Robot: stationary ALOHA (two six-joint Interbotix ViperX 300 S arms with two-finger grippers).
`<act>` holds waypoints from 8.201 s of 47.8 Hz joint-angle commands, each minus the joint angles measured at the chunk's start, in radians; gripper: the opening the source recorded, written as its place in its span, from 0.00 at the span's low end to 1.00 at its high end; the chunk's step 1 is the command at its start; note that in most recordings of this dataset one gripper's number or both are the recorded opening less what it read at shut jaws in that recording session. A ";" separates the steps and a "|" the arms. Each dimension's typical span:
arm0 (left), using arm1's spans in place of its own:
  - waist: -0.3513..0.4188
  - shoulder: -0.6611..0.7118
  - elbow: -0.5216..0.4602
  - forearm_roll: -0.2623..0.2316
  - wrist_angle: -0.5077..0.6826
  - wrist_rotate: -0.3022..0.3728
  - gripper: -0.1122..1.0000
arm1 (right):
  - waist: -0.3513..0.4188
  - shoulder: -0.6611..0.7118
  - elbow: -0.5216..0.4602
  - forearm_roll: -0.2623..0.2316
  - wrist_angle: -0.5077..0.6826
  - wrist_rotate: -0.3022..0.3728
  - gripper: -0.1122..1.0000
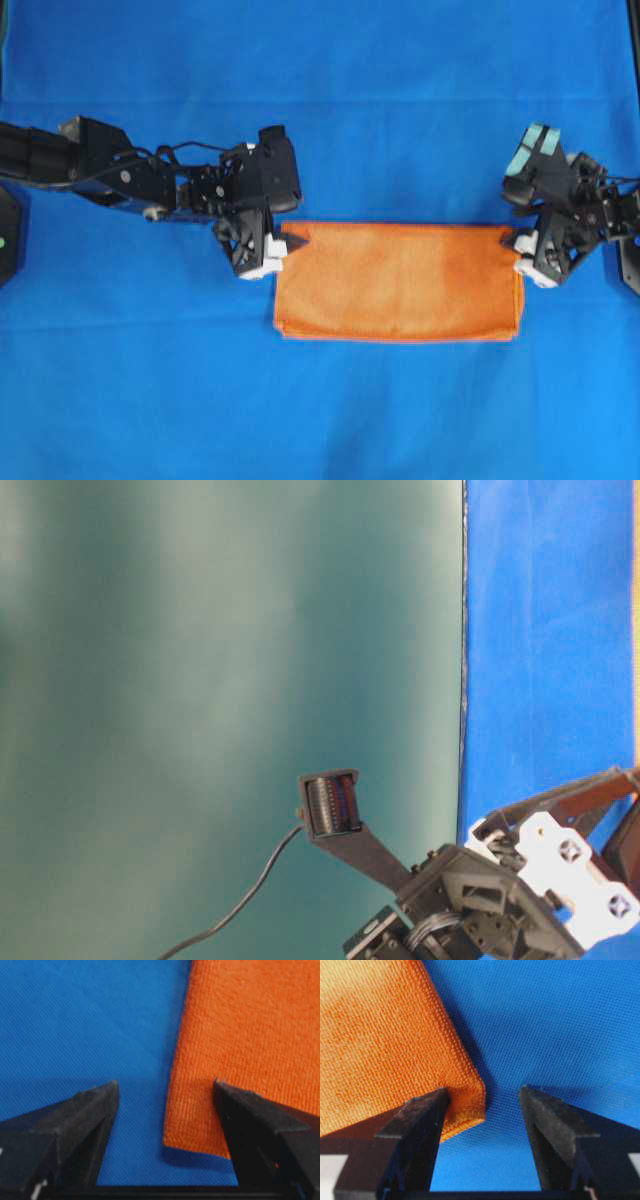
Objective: Fold the orange towel.
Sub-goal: 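Grasp the folded towel's left and right ends with both grippers, then swing the right gripper's end up and over, rotating the strip vertical, then lower the vertical strip onto the table with both grippers, then release the strip and retract both grippers outward, then move both grippers to the strip's far corners and grasp them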
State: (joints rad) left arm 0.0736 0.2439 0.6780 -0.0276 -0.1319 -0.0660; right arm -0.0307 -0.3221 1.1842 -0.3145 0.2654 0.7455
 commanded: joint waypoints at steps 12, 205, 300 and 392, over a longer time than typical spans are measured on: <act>-0.015 -0.005 -0.031 0.002 0.091 -0.003 0.49 | -0.003 0.003 -0.005 -0.005 -0.014 -0.003 0.51; -0.202 0.018 -0.290 -0.003 -0.057 0.040 0.12 | -0.466 0.222 -0.514 -0.295 -0.209 -0.141 0.13; -0.087 -0.528 0.196 0.002 -0.015 -0.049 0.57 | -0.360 -0.097 -0.284 -0.239 -0.313 -0.213 0.62; 0.328 -0.043 -0.063 0.002 -0.236 0.043 0.87 | -0.561 0.290 -0.308 -0.176 -0.495 -0.236 0.66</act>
State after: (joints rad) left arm 0.3866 0.1718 0.6550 -0.0291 -0.3528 -0.0245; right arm -0.5860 -0.0660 0.9127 -0.4847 -0.2132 0.5123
